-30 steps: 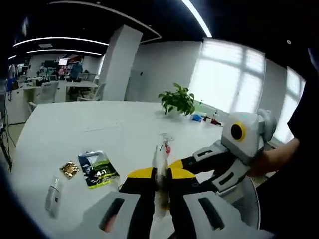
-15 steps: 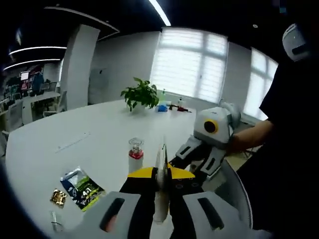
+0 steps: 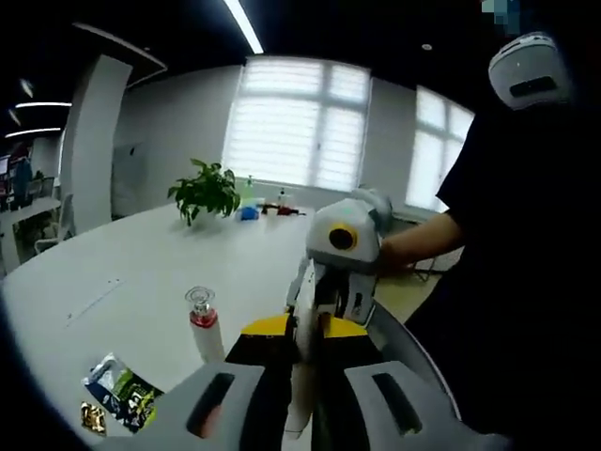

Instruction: Arrange the skincare products in the storage area until every visible bottle or jar stands upright without overlapping.

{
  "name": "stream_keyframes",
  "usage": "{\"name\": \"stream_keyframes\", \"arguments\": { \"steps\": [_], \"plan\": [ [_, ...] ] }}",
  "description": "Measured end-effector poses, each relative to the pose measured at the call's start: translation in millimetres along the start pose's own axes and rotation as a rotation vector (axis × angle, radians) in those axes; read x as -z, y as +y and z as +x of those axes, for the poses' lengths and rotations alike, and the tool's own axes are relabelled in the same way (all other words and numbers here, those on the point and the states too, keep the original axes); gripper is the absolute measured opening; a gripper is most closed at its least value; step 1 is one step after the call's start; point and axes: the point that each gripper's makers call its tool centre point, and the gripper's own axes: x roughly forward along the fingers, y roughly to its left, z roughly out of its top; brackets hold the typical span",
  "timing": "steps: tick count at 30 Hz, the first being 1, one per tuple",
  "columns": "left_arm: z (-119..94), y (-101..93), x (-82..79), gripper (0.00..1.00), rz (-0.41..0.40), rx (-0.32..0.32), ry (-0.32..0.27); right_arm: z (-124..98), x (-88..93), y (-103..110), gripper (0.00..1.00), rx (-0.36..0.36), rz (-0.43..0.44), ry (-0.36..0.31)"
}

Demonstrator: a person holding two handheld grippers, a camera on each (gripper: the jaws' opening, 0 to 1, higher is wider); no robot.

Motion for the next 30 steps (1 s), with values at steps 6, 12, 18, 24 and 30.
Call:
{"name": "stream_keyframes", "arguments": {
  "steps": [6,12,18,24,30],
  "plan": [
    [7.4,-1.7,12.2,0.04,0.012,0.014,0.032,1.6,14.8,-1.6,0.07,0.0,-0.039,0.068],
    [11.2,3.6,22.3,0.05,0.032,0.008,0.086,2.9,23.5,-5.6,0.06,-0.006,-0.078,0.125],
    [18.1,12.6,39.1,0.05,0.07,-0.007,0.17,5.8,37.7,-12.5,0.06,-0.008,-0.089,0.196],
    [18.7,38.8,81.3,0.03,0.154,-0.072,0.376,1.7,43.0,-32.6,0.0,0.039,-0.044,0.175],
    [22.6,47.3,65.8,0.03,-0.012,-0.065,0.174,-2.7,63.9,-47.1,0.0,0.073,-0.076,0.277]
  ]
}}
